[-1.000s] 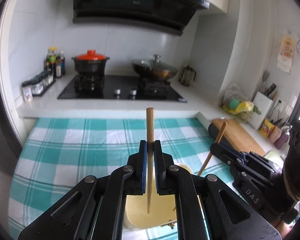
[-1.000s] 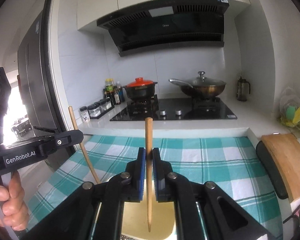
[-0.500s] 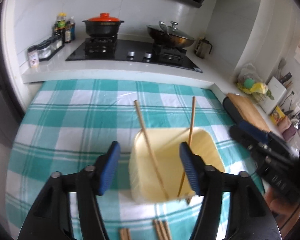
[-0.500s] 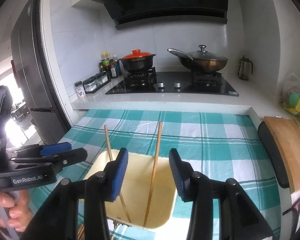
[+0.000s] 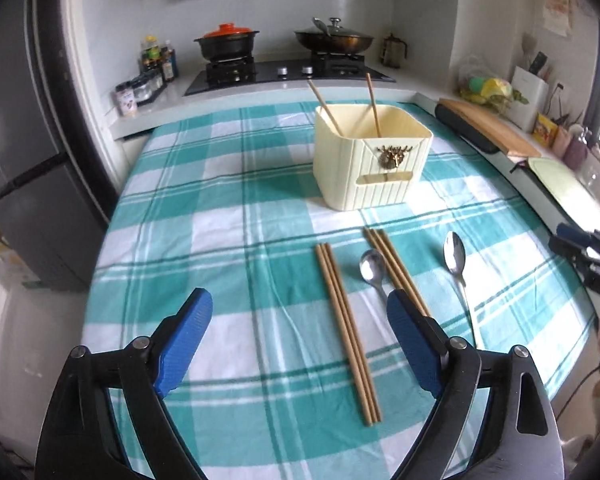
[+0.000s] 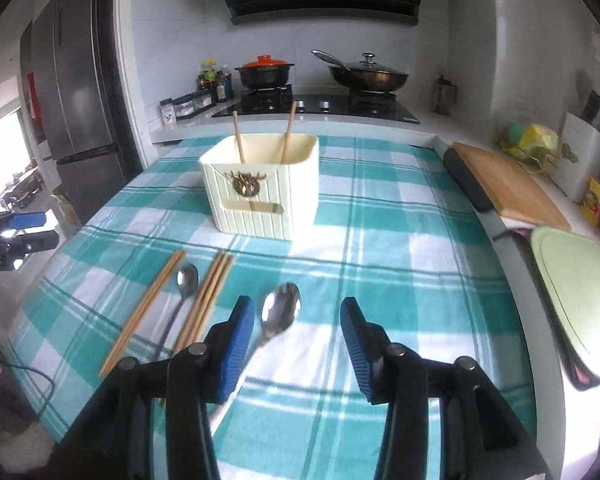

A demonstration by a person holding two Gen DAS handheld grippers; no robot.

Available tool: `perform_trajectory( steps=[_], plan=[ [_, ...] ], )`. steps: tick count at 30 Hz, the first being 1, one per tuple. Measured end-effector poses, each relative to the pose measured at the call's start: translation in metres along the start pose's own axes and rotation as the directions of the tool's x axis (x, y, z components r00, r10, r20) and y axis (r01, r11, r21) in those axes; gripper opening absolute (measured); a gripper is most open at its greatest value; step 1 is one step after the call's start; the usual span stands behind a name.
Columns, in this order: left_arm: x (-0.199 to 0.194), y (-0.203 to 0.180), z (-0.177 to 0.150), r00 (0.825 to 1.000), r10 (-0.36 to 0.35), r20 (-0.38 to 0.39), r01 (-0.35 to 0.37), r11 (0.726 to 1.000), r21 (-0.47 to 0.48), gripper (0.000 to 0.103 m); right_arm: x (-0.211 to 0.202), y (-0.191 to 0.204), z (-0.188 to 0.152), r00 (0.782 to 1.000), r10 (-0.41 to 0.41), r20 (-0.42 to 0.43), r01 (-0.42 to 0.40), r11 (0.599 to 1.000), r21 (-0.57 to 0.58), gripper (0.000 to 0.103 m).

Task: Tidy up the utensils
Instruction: 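Move both tools back over the row of utensils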

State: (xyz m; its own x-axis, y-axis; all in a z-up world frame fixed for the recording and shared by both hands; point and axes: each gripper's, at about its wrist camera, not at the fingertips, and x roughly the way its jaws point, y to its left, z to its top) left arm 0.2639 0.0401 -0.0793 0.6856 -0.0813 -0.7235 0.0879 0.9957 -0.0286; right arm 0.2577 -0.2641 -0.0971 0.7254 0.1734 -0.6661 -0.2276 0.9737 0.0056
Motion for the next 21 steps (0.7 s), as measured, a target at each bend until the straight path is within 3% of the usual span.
perform_trajectory(
  steps=[4, 8, 16, 21],
  plan=[
    [-0.011, -0.010, -0.029, 0.999, -0.039, 0.033, 0.042, 0.996, -0.083, 0.092, -0.018, -0.005, -0.052, 0.995, -0.096, 0.025, 0.092, 0.988, 0.125, 0.046],
    [-0.023, -0.026, -0.047, 0.996, -0.050, 0.075, 0.056, 0.996, -0.070, 0.092, -0.034, 0.006, -0.081, 0.982, -0.177, 0.073, 0.166, 0.977, 0.131, 0.046],
    [-0.039, -0.040, -0.061, 0.993, -0.066, 0.096, 0.071, 0.996, -0.052, 0.092, -0.050, 0.036, -0.076, 0.972, -0.163, 0.167, 0.152, 0.985, 0.080, 0.048],
    [-0.044, -0.044, -0.068, 0.993, -0.043, 0.110, 0.047, 0.998, -0.040, 0.094, -0.049, 0.050, -0.082, 0.974, -0.144, 0.172, 0.138, 0.989, 0.047, 0.048]
  ],
)
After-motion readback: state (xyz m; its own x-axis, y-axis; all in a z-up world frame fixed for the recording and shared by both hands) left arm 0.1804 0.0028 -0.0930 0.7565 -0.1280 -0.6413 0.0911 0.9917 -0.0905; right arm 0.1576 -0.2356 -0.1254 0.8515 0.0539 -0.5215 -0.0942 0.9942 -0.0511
